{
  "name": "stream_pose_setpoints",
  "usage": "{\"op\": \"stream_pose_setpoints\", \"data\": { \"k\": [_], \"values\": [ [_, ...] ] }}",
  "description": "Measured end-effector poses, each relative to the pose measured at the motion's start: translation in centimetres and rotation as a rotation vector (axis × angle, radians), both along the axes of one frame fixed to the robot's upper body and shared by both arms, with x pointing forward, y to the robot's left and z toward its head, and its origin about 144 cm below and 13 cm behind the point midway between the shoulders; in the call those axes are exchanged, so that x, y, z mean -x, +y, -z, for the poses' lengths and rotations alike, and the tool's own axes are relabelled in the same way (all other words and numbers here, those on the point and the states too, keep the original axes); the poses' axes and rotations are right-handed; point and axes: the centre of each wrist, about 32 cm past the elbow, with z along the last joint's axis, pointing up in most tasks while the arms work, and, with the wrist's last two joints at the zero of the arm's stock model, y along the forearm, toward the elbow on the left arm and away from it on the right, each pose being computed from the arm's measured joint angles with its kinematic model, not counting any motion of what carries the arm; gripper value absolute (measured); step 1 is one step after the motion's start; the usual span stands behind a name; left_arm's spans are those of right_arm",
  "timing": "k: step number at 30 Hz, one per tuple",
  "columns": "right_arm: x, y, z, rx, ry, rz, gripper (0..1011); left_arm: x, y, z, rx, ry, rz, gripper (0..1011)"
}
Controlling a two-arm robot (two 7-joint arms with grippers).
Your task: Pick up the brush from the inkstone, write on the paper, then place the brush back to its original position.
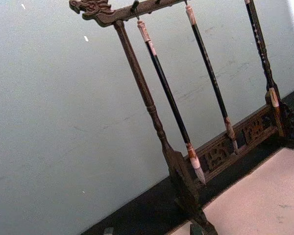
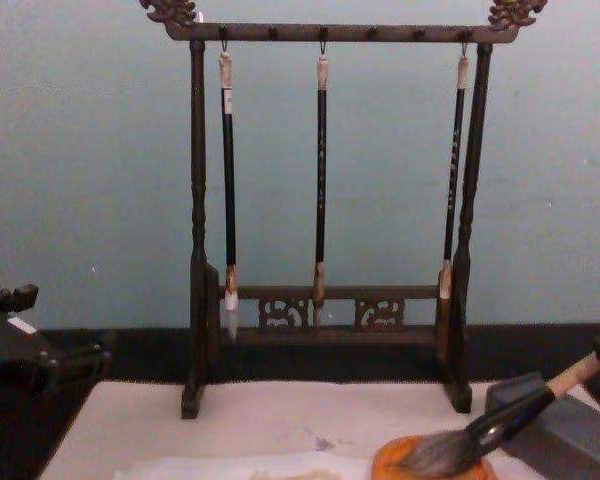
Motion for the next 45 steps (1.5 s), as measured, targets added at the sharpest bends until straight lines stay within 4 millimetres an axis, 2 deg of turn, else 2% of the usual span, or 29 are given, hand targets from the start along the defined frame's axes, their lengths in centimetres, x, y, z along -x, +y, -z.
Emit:
{"op": "stream_pose_setpoints", "data": {
  "k": [45],
  "values": [
    [0.0, 0.0, 0.0, 0.0, 0.0, 0.0, 1000, 0.0, 0.0, 0.0, 0.0, 0.0, 0.0, 1010]
  ]
}}
